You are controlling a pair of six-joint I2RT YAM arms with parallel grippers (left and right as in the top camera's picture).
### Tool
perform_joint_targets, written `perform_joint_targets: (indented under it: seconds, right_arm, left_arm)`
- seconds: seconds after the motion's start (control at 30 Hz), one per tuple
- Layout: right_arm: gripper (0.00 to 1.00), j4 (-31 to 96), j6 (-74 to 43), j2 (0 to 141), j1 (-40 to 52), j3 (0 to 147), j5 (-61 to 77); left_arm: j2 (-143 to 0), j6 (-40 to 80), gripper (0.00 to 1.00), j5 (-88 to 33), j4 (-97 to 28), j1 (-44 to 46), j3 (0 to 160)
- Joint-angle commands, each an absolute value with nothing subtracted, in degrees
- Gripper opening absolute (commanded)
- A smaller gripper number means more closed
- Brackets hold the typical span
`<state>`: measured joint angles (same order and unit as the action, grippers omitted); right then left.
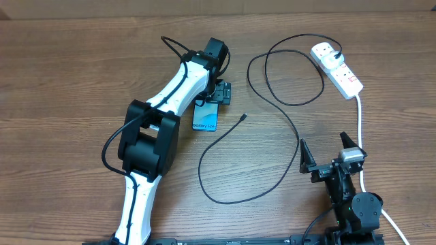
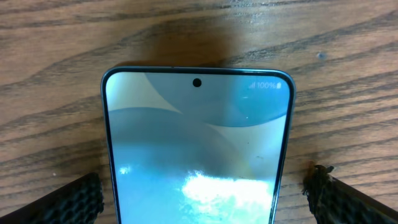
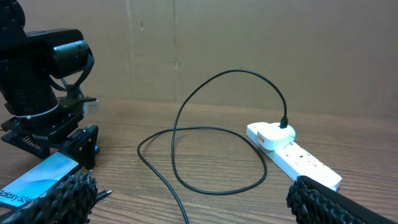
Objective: Plug charger to phone and switch on socket
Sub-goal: 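Align and close the left gripper on the phone's sides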
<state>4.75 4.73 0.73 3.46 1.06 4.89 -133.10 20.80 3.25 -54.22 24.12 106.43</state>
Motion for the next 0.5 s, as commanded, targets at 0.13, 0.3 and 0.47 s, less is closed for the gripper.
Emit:
perform_joint_targets:
  seconds: [0.13,0.3,0.47]
  right_arm:
    - [1.00,4.6,5.0,0.2,3.7,0.5,4.3]
    - [1.00,4.6,5.0,0.2,3.7,0.5,4.3]
    - [1.00,4.6,5.0,0.2,3.7,0.5,4.3]
  left_arm:
    - [-133.8,19.9,1.00,2.7,-54.3,24.4,106.1]
    - [-133.8,19.9,1.00,2.7,-54.8,24.4,106.1]
    - [-133.8,19.9,1.00,2.7,-54.8,24.4,106.1]
